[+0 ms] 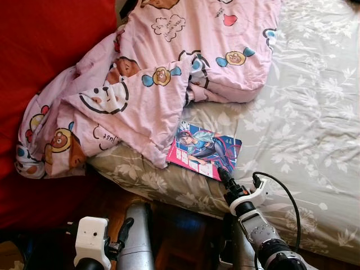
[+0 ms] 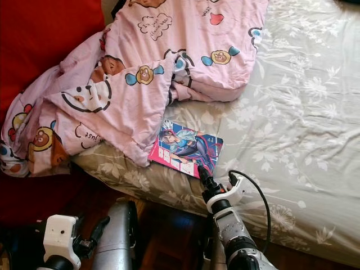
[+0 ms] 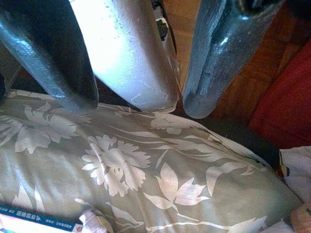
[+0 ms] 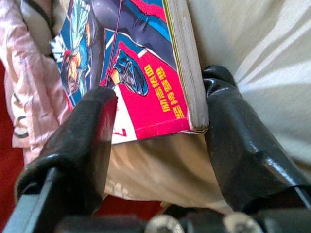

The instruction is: Clean up the room

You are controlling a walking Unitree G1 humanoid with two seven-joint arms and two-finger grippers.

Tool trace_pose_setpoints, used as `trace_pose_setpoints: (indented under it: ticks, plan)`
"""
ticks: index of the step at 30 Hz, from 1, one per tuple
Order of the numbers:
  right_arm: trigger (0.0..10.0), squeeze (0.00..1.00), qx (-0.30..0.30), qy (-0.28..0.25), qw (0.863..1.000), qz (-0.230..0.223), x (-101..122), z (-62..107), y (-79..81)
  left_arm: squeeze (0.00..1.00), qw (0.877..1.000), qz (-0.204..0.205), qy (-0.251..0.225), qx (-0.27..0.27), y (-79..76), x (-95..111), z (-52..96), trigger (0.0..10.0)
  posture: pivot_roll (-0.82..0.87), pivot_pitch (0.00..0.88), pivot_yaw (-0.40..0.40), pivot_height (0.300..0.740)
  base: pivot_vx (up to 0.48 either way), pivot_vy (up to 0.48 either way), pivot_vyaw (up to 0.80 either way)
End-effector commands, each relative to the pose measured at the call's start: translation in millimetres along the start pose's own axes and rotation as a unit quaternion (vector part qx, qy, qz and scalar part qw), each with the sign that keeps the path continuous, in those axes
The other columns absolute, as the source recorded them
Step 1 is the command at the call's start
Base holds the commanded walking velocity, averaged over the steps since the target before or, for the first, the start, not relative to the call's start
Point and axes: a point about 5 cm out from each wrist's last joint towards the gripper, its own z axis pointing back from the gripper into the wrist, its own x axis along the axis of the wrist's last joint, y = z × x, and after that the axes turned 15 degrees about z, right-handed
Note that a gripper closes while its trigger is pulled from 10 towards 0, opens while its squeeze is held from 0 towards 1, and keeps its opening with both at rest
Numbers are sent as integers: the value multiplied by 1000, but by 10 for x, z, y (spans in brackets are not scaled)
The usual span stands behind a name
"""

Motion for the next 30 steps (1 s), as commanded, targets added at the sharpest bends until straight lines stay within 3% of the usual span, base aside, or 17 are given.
trace_pose_setpoints:
  ticks: [1, 18, 20, 24, 25, 30]
  plan:
    - [0, 0, 13, 59, 997, -38, -327, 36, 66, 0, 1000, -8, 23, 10, 37, -102, 28, 10000, 311, 409, 37, 609, 0, 0, 0]
    - [0, 0, 79, -72, 992, -67, 181, -61, 126, 0, 1000, -20, 10, 6, 55, -130, -287, 10000, 255, 323, 18, 609, 0, 0, 0]
    - [0, 0, 88, -93, 990, -60, 288, -65, 128, 0, 1000, -20, 8, 7, 74, -155, -387, 10000, 227, 262, 5, 609, 0, 0, 0]
    - [0, 0, 103, -97, 990, -5, 391, -20, 94, 0, 1000, -21, 8, 12, 128, -195, -552, 10000, 184, 171, -14, 609, 0, 0, 0]
    - [0, 0, 99, -95, 990, 38, 412, 2, 82, 0, 1000, -12, 5, 19, 154, -209, -593, 10000, 164, 144, -21, 609, 0, 0, 0]
    - [0, 0, 49, -123, 987, 92, 484, 36, 32, 0, 999, 4, 7, 32, 202, -263, -704, 10000, 131, 75, -31, 609, 0, 0, 0]
